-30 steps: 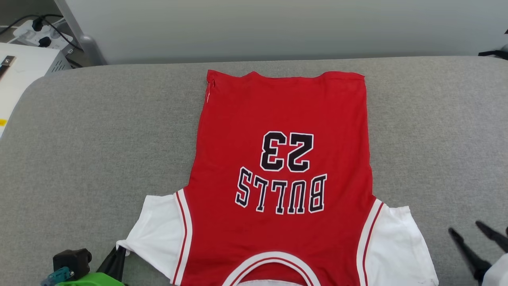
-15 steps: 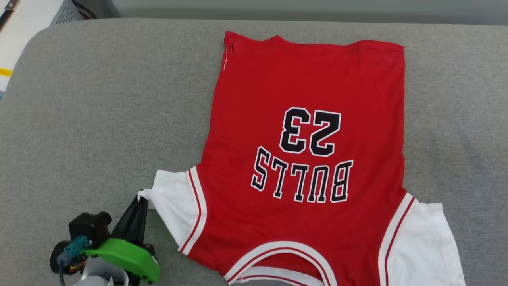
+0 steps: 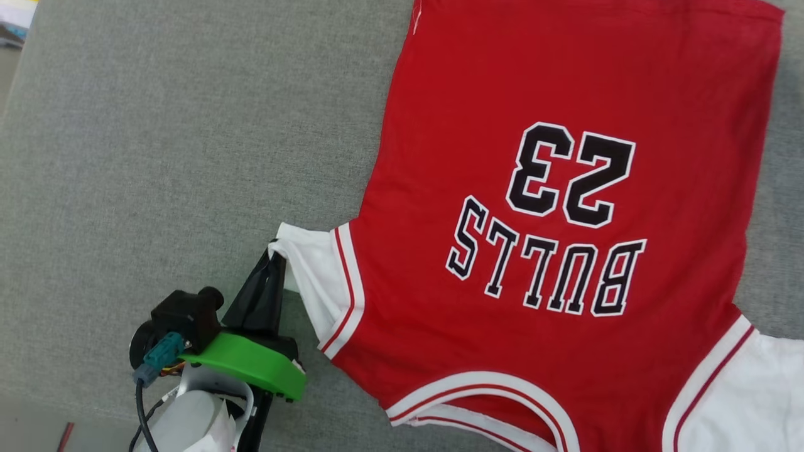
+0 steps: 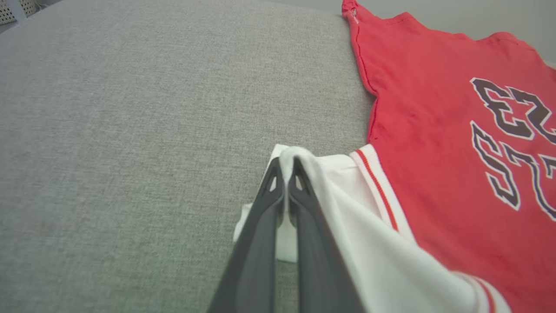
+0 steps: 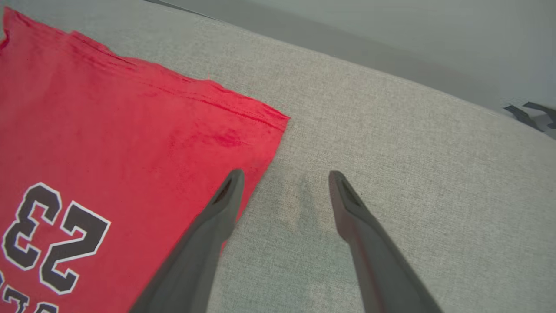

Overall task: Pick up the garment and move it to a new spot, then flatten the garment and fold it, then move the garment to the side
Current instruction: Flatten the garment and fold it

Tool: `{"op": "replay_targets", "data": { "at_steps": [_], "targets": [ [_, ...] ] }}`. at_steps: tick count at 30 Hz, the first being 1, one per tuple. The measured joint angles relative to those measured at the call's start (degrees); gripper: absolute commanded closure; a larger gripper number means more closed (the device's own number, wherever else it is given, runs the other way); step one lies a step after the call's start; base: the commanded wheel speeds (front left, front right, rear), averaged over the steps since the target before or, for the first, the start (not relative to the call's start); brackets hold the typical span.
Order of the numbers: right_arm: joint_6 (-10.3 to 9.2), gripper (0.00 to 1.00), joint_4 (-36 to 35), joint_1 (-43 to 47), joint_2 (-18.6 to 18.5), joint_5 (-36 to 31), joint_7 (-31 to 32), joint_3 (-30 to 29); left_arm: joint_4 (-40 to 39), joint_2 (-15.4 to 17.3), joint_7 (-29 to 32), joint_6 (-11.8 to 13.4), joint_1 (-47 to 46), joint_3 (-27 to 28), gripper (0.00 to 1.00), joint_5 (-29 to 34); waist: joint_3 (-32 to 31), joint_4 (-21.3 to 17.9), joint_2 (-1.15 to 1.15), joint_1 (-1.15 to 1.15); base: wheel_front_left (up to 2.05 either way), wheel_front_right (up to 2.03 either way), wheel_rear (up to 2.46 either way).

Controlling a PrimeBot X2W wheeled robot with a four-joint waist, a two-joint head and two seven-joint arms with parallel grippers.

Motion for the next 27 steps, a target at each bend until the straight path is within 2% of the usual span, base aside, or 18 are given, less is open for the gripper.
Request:
{"op": "replay_targets", "data": {
  "at_steps": [3,11,17,18,19,23,27],
  "targets": [
    [0.00,0.00,4.04,-4.41,0.92,-1.79,4.08,0.98,-0.08,-1.57,0.00,-0.85,-1.42,0.02,1.00,1.33,2.55,1.57,0.00,0.00,0.00,0.00,0.00],
    [-0.02,0.00,12.44,-8.41,3.19,-6.65,5.97,2.98,0.04,-4.54,-0.05,-2.67,-2.76,0.54,1.00,3.72,7.59,5.56,0.00,0.00,0.00,0.00,0.00],
    [-0.02,0.00,13.74,-7.74,1.70,-6.87,5.45,3.63,0.80,-6.05,-0.43,-4.00,-2.85,1.62,1.00,5.31,8.82,7.74,0.00,-0.01,0.00,0.00,0.00],
    [-0.02,0.68,13.82,-7.62,1.69,-6.73,5.12,3.52,1.04,-6.08,-0.43,-4.08,-2.84,1.85,1.00,5.47,8.72,7.79,0.00,-0.01,0.00,0.00,0.00],
    [-0.02,1.00,13.88,-7.44,1.59,-6.38,4.64,3.54,1.27,-6.14,-0.43,-4.43,-2.84,2.13,1.00,5.64,8.54,7.80,0.00,-0.01,0.00,0.00,0.00],
    [-0.02,1.00,14.38,-6.83,2.15,-4.33,1.94,3.57,2.19,-6.24,-0.42,-5.01,-2.65,3.07,1.00,5.90,7.35,7.37,0.00,0.00,0.00,0.00,0.00],
    [-0.02,1.00,12.85,-5.45,2.18,-3.45,-1.15,6.64,3.18,-6.30,-0.41,-5.23,-1.67,4.25,1.00,6.19,5.30,6.63,0.00,0.00,0.00,0.00,0.00]
  ]
}}
